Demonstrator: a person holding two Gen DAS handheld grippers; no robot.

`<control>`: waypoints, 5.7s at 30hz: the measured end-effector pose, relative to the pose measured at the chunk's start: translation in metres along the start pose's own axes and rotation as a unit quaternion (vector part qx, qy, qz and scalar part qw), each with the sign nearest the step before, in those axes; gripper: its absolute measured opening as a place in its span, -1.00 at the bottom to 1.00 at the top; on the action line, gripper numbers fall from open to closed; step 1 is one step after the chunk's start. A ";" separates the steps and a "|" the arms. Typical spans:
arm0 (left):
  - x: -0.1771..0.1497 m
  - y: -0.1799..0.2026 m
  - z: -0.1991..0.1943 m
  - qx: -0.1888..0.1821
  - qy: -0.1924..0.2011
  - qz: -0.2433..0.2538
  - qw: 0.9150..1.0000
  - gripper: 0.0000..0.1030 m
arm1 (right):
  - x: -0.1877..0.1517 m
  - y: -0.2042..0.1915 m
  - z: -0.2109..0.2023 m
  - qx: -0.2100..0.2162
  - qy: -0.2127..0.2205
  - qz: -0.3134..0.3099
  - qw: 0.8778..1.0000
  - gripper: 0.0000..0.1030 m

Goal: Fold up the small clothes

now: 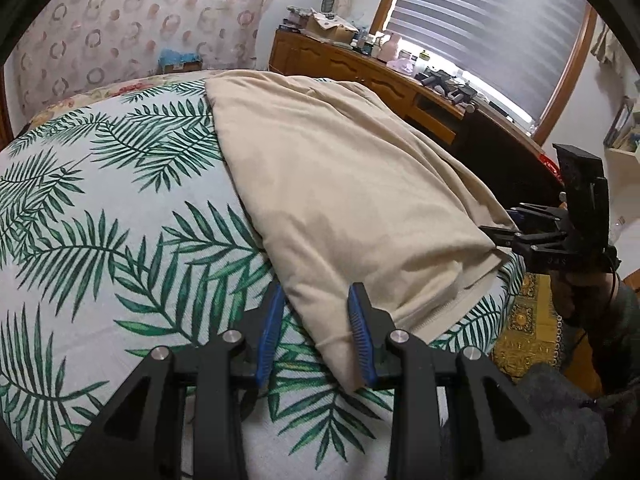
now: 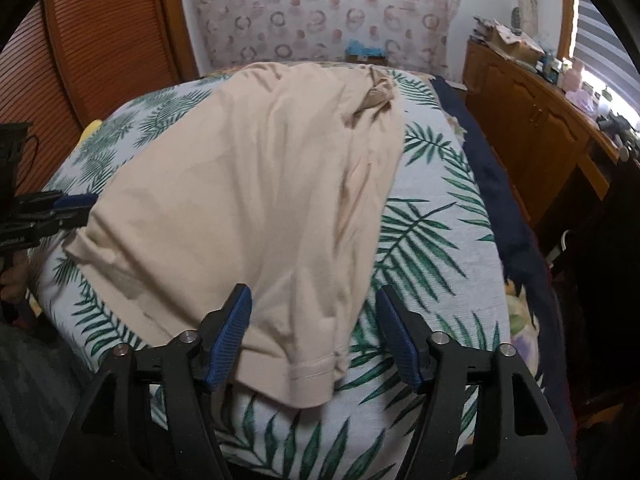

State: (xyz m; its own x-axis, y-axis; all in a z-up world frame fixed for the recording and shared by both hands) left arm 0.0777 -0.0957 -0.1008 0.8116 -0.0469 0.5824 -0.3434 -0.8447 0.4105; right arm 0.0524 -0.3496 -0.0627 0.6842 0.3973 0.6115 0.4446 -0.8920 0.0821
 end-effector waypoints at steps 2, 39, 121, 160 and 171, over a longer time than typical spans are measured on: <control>-0.001 0.001 0.001 -0.002 -0.002 0.001 1.000 -0.39 | 0.001 -0.004 0.000 0.007 0.001 -0.004 1.000 -0.06; 0.171 -0.014 -0.006 -0.028 0.113 -0.025 0.993 -0.90 | 0.133 0.061 -0.010 0.036 0.180 0.011 0.983 -0.89; 0.251 -0.080 0.109 0.028 0.022 -0.007 0.999 -0.52 | 0.234 0.172 0.125 0.050 0.111 0.033 0.992 -0.98; 0.240 -0.082 0.141 -0.012 -0.041 -0.040 0.998 -0.38 | 0.159 0.145 0.127 0.045 0.022 0.092 0.995 0.21; 0.243 -0.060 0.104 -0.036 0.023 -0.012 0.999 -0.83 | 0.167 0.129 0.124 0.102 0.050 0.079 0.990 -0.67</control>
State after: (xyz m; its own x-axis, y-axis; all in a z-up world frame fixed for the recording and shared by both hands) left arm 0.3447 -0.1120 -0.0570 0.7983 -0.0014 0.6022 -0.3588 -0.8042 0.4738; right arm 0.2953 -0.3719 -0.0475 0.6985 0.2250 0.6793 0.4511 -0.8753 -0.1740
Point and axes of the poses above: each gripper's, at about its wrist camera, not at the fingertips, and z roughly the way its jaws point, y to its right, x to its top, the point moved 4 cm from there along z, roughly the way its jaws point, and after that the axes turned 11 degrees about -z, right-handed, at the moved point
